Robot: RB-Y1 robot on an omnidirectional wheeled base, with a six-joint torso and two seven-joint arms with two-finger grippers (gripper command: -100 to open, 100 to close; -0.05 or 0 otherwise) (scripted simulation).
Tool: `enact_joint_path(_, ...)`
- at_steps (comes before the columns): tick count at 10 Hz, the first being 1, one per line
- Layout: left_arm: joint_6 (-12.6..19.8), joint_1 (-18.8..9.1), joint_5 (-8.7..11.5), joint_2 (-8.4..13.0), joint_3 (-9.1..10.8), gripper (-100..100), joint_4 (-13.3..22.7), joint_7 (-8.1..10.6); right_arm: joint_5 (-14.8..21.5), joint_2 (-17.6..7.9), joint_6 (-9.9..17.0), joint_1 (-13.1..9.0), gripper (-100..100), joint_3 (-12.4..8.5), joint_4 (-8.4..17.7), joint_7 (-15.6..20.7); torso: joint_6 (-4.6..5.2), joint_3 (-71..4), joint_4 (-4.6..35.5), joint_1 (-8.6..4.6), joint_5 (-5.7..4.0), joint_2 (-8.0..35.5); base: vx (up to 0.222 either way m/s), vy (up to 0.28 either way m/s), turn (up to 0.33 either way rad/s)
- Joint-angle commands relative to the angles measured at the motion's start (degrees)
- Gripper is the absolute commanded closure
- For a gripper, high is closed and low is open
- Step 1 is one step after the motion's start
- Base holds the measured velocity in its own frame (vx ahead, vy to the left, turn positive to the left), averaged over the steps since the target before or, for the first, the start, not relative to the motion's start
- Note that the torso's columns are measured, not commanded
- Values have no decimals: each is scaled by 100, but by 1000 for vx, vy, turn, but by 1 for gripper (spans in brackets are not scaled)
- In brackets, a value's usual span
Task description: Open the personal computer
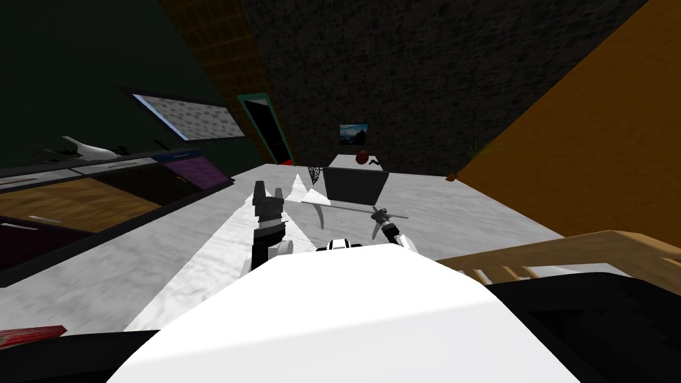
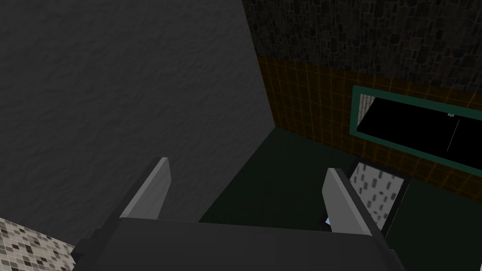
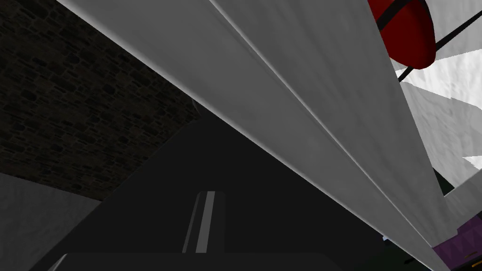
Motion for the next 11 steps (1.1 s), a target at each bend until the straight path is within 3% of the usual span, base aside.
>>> enact_joint_path(1, 0, -1, 0, 0, -1, 0, 0, 0, -454, -462, 112, -223, 100, 407, 434, -218, -6, -2, -1, 7, -2, -3, -46, 92, 73)
enact_joint_path(3, 0, 0, 0, 0, 0, 0, 0, 0, -529, -719, 112, -223, 100, 407, 434, -218, 0, -4, -2, -12, -4, -6, -20, 25, -4)
enact_joint_path(4, 0, 0, 0, 1, 1, 0, 0, 0, -800, -933, 217, -448, 100, 682, 723, -423, -1, -6, -3, -18, -7, -9, -38, 76, 136)
enact_joint_path(5, 0, 0, 0, 0, 0, 0, 0, 0, -956, -1094, 217, -448, 100, 788, 856, -423, -7, -1, -1, 15, 0, -2, -46, 90, 65)
enact_joint_path(7, 0, 0, 0, 0, 0, 0, 0, 0, -1012, -1332, 217, -448, 100, 788, 856, -423, 0, 0, 0, -5, -1, 0, -21, 20, -17)
enact_joint_path(8, 0, 0, 0, 1, 1, 0, 0, 0, -1277, -1550, 321, -674, 100, 1076, 1115, -627, -2, -4, -2, -17, -6, -7, -52, 71, 112)
enact_joint_path(9, 0, -1, 0, 0, 0, 0, 0, 0, -1434, -1713, 321, -674, 100, 1168, 1277, -627, -7, 0, 0, 14, -1, 2, -50, 90, 79)
enact_joint_path(11, 0, 0, 0, 0, 0, 0, 0, 0, -1496, -1944, 321, -674, 100, 1168, 1277, -627, 0, -4, -1, -3, -1, -5, -12, 25, -9)
